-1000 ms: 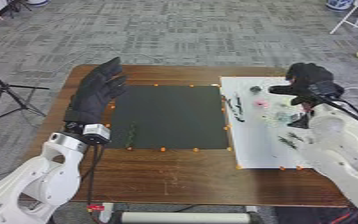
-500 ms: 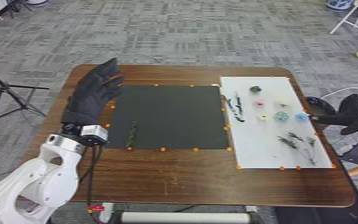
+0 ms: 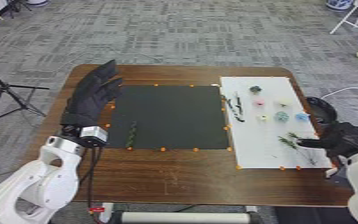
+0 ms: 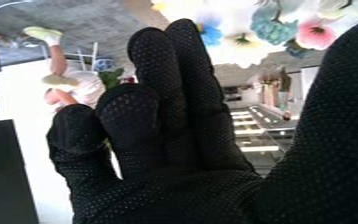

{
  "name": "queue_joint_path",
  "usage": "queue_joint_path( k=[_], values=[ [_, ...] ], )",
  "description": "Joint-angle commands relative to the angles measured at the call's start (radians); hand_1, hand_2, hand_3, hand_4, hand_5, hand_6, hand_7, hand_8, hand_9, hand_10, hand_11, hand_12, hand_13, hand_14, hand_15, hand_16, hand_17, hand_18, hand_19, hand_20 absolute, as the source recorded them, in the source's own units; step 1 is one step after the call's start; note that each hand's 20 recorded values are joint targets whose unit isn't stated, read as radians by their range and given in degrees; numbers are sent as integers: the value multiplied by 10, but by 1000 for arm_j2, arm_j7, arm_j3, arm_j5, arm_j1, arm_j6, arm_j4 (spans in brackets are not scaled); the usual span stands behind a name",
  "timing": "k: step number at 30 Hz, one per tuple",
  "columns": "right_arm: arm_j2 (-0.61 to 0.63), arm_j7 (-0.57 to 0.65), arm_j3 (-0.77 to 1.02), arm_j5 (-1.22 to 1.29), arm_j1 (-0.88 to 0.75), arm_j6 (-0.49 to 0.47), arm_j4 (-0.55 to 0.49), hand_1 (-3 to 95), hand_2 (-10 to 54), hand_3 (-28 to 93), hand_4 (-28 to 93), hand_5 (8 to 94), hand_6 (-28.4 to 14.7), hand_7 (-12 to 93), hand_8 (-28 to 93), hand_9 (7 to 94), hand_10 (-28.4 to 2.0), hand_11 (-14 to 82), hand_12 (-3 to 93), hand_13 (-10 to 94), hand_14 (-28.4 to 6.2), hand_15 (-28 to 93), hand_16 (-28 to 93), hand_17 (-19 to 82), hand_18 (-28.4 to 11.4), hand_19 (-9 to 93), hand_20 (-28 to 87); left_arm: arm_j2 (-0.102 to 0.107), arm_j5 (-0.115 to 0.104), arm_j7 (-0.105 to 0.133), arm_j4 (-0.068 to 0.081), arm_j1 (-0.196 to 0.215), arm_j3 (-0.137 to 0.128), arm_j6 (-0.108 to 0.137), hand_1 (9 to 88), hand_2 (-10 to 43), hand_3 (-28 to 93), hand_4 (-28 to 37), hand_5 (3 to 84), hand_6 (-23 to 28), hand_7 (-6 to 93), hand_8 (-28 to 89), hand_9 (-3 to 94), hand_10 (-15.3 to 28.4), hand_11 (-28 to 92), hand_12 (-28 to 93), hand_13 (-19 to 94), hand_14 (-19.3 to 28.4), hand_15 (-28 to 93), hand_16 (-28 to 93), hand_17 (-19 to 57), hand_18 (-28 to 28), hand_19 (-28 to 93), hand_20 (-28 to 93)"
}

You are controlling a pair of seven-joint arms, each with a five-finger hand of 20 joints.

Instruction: Arrange flowers

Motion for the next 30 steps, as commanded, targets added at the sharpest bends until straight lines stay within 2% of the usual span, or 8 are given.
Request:
queue_joint_path(
  k=[1, 8, 11, 13, 15, 18, 24, 30],
  values=[
    [12, -1, -60, -19, 47, -47, 46, 390, -95, 304, -252, 605, -20, 350, -115, 616, -135, 472, 356, 604, -134, 819, 321, 314, -229, 920, 539, -11, -9, 4, -4, 2, 2, 10, 289, -69, 657, -232, 264, 31, 196, -94, 172, 113, 220, 185, 154, 147, 254, 22, -78, 178, 393, 87],
    [14, 7, -85, -26, 58, -74, 67, 345, -95, 455, -282, 604, -19, 356, -117, 618, -135, 474, 351, 604, -131, 820, 316, 314, -228, 920, 537, 3, -10, 17, -5, -1, -8, 14, 289, -69, 657, -232, 264, 31, 196, -93, 172, 113, 220, 185, 153, 149, 254, 22, -78, 177, 392, 87],
    [21, -12, -101, -35, 68, -84, 74, 241, -95, 689, -282, 610, -15, 373, -121, 625, -134, 500, 356, 608, -127, 820, 312, 315, -226, 919, 535, 15, -14, 28, -6, 1, -18, 25, 289, -68, 656, -232, 263, 31, 195, -92, 171, 113, 220, 185, 153, 149, 255, 23, -79, 178, 393, 88],
    [21, -49, -104, -38, 64, -50, 78, 254, -95, 775, -279, 618, -6, 405, -133, 635, -131, 545, 366, 612, -122, 820, 312, 316, -223, 918, 533, 20, -17, 31, -8, 6, -23, 28, 289, -68, 656, -232, 263, 31, 195, -92, 172, 113, 219, 185, 153, 149, 255, 23, -79, 179, 394, 88],
    [24, -72, -121, -28, 78, -14, 80, 358, -95, 776, -270, 635, -6, 448, 61, 663, -123, 586, 374, 629, -114, 821, 310, 329, -214, 921, 531, 25, -16, 32, -11, 11, -30, 29, 289, -68, 657, -232, 264, 31, 194, -92, 171, 113, 219, 185, 153, 148, 255, 23, -79, 179, 394, 88],
    [31, -106, -146, -36, 106, 9, 81, 440, -95, 805, -251, 700, 1, 492, 125, 714, -102, 507, 518, 679, -109, 820, 323, 364, -213, 931, 545, 32, -18, 32, -10, 9, -30, 28, 290, -67, 656, -231, 264, 32, 193, -92, 172, 113, 219, 185, 153, 149, 255, 23, -79, 179, 394, 88],
    [43, -128, -180, -18, 136, 24, 86, 451, -95, 809, -251, 715, 2, 489, 134, 720, -100, 488, 540, 688, -105, 823, 331, 373, -211, 932, 561, 32, -21, 30, -7, -3, -14, 23, 290, -65, 654, -231, 264, 32, 192, -91, 171, 114, 217, 185, 153, 148, 253, 23, -79, 179, 393, 88],
    [52, -145, -210, -20, 171, 156, 61, 410, -93, 831, -137, 731, -4, 498, 246, 769, -109, 611, 482, 708, -111, 854, 344, 395, -221, 932, 634, 42, -19, 27, -12, 6, -25, 26, 289, -63, 654, -231, 264, 33, 189, -90, 172, 114, 216, 186, 152, 150, 252, 24, -80, 180, 393, 88]
  ],
)
